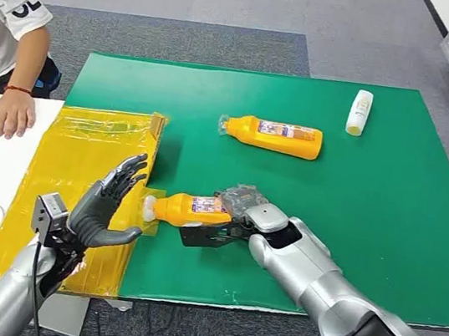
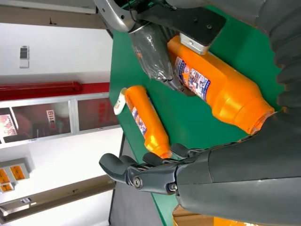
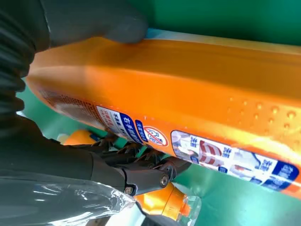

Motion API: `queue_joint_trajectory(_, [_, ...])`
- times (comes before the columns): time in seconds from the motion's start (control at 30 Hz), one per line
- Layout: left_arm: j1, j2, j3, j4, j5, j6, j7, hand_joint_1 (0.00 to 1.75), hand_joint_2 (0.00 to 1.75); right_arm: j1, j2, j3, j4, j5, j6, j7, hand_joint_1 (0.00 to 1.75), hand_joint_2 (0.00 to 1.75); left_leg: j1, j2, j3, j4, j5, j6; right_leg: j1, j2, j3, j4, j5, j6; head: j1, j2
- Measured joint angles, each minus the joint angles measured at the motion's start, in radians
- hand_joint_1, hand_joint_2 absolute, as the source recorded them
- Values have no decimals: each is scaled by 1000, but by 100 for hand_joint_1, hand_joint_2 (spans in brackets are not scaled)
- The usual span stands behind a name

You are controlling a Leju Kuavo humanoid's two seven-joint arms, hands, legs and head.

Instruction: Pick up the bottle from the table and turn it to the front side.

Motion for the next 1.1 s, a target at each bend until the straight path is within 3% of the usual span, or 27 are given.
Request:
queue_joint_trajectory(0.23, [0, 0, 0, 5, 0, -2, -6, 0, 175, 17, -28, -50, 5, -111, -2, -64, 175, 175, 0, 0, 1, 0, 0, 0, 0, 0, 1, 0, 0, 0, 0, 0])
queue_joint_trajectory(0.57, [0, 1, 0, 18, 1, -6, -24, 0, 175, 75, -134, -202, -4, -344, 42, -212, 175, 175, 0, -1, 5, 0, -1, 1, 0, -1, 7, -2, -1, 1, 0, 0])
queue_joint_trajectory(0.87, [0, 1, -1, 32, 7, -20, -40, 0, 175, 129, -221, -324, -33, -512, 121, -305, 175, 175, 0, -1, 13, 0, -2, 3, 0, -1, 16, -5, -1, 3, 0, 0])
queue_joint_trajectory(1.1, [-2, 1, -3, 40, 16, -23, -56, 0, 175, 178, -248, -407, -43, -664, 190, -389, 175, 175, 0, -1, 14, 0, -3, 4, 0, -1, 17, -5, -1, 3, 0, 0])
